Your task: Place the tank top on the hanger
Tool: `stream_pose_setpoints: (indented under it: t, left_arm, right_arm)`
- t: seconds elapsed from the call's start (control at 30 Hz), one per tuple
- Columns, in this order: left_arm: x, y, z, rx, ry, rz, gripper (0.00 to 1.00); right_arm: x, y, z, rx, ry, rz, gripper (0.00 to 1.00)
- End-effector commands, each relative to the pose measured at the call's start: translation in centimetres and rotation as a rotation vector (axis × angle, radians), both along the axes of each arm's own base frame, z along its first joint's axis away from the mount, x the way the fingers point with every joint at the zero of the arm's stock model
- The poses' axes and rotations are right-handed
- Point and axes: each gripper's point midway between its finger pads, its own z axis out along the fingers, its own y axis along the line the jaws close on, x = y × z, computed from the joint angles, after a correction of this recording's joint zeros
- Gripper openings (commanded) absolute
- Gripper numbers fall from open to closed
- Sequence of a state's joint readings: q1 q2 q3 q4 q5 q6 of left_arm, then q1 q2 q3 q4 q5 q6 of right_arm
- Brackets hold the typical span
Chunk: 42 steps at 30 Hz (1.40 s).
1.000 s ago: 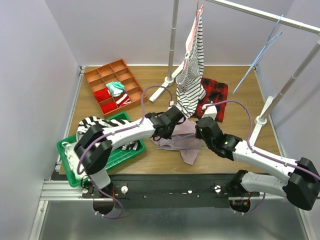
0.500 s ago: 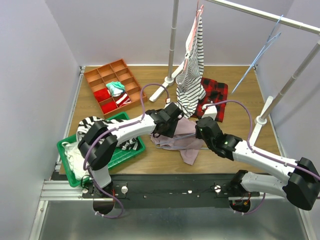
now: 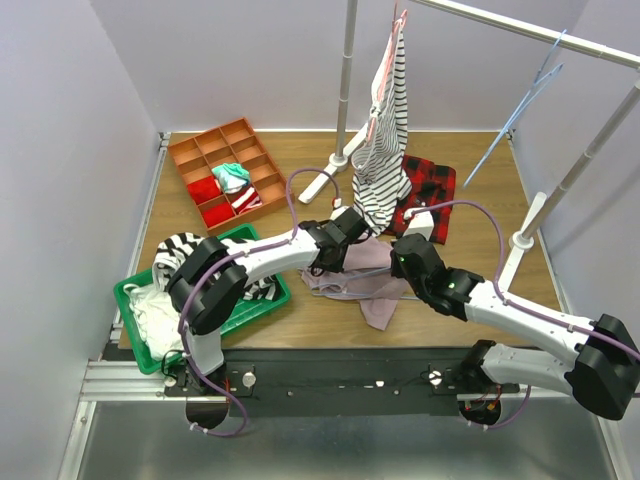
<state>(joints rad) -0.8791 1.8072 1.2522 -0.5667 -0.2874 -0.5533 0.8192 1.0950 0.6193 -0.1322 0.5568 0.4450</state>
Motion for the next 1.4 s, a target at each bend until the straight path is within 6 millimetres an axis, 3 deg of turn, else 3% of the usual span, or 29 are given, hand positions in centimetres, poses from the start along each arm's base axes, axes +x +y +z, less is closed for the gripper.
stream_pose_setpoints:
  t: [0.0,0.27,0.47,0.77,0.9,1.07,1.13,1.2,1.37]
  left_arm:
    - [0.4,1.1,0.2,0.017,-0.043,0.043,0.15]
    - [0.6,3.0,2.8,-0.007,-0.085,0.075,0.03]
    - [1.2,6.6,4.8,-0.085,-0.119,0.190,0.01]
    - [0.2,9.8,4.8,-0.140,-0.132,0.280,0.00]
    - [-0.6,9.9,3.8,-0.165,-0.100,0.291,0.02]
    - [-1.4,10.3,3.3,-0.206,-0.113,0.308,0.05]
    - [-1.7,10.3,3.0,-0.218,-0.112,0.304,0.10]
    - [-1.7,10.3,3.4,-0.239,-0.128,0.302,0.23]
    - [-2.0,10.3,4.0,-0.257,-0.137,0.289,0.31]
  right_arm:
    - [-0.5,0.1,-1.1,0.033,0.040,-0.025,0.01]
    - [-0.5,-0.1,-1.1,0.027,0.040,-0.036,0.01]
    - [-0.4,0.0,-0.5,0.040,0.034,-0.038,0.01]
    - [0.4,0.0,2.1,0.086,0.004,-0.099,0.01]
    - [0.3,0.7,3.0,0.115,0.006,-0.073,0.01]
    - [0.4,-1.5,2.6,0.041,0.004,-0.173,0.01]
    - [0.3,-1.4,2.6,0.046,0.008,-0.167,0.01]
    - [0.3,-0.8,2.8,0.072,0.010,-0.145,0.01]
    - [0.0,-0.5,2.8,0.092,0.020,-0.133,0.01]
